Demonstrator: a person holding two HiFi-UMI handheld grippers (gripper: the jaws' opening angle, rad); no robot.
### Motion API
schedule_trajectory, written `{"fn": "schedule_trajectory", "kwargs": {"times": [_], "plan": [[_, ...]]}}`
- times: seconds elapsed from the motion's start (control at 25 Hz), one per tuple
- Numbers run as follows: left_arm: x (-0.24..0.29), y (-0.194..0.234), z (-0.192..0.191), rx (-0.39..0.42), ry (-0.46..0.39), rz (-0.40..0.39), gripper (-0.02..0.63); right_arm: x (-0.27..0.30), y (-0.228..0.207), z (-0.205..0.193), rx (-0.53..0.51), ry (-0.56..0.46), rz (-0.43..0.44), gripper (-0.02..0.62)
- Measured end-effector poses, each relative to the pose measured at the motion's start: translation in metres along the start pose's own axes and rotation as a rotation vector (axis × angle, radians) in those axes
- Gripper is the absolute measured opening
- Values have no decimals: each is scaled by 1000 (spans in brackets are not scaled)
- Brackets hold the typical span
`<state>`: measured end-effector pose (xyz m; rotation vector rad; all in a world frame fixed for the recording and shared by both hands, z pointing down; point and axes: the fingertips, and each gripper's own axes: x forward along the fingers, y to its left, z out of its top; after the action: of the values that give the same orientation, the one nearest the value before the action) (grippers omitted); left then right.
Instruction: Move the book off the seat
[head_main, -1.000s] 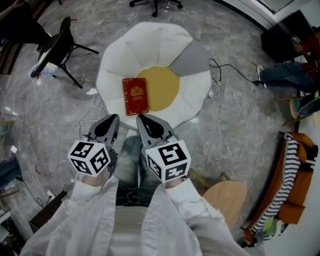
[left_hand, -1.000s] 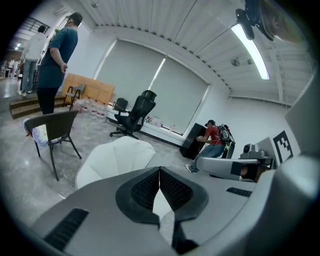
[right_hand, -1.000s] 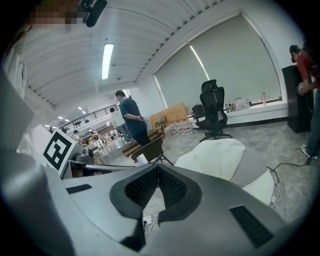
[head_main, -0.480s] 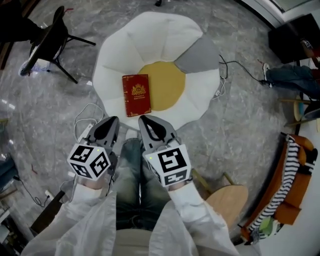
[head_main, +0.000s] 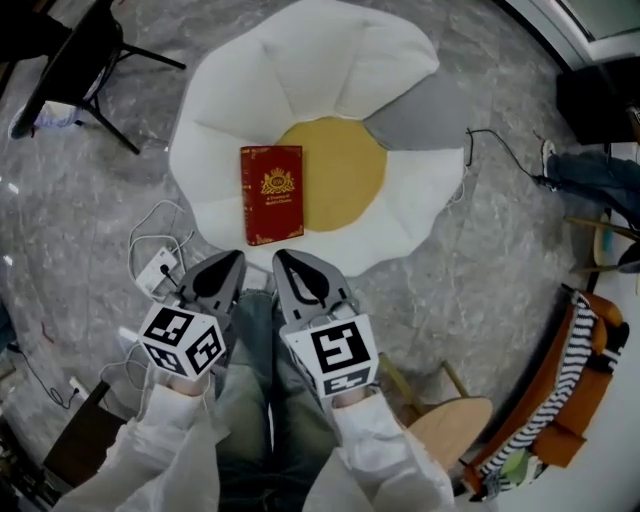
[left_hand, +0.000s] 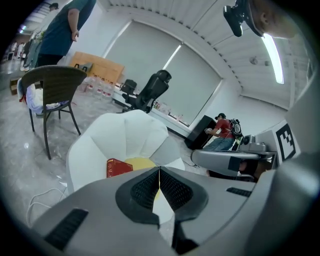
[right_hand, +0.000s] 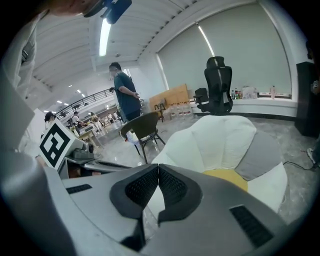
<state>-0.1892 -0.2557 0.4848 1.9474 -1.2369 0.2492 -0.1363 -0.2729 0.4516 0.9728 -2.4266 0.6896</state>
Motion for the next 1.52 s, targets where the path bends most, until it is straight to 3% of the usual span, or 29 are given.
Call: {"fn": "schedule_trajectory", "kwargs": {"times": [0.4,0.88,1.12,1.52], "plan": [[54,72,-49,-47,35,40,6,73,-29,-63,37,60,26,12],[106,119,-107,-115,79,71,8,136,-53,-129,75,121,27,12],[129,134,-138,-30,127,78,8,154,-62,-171,124,153,-4,12],[156,165,-183,-83,181,81,9,176,-68,-216,154,196,-4,12]]}}
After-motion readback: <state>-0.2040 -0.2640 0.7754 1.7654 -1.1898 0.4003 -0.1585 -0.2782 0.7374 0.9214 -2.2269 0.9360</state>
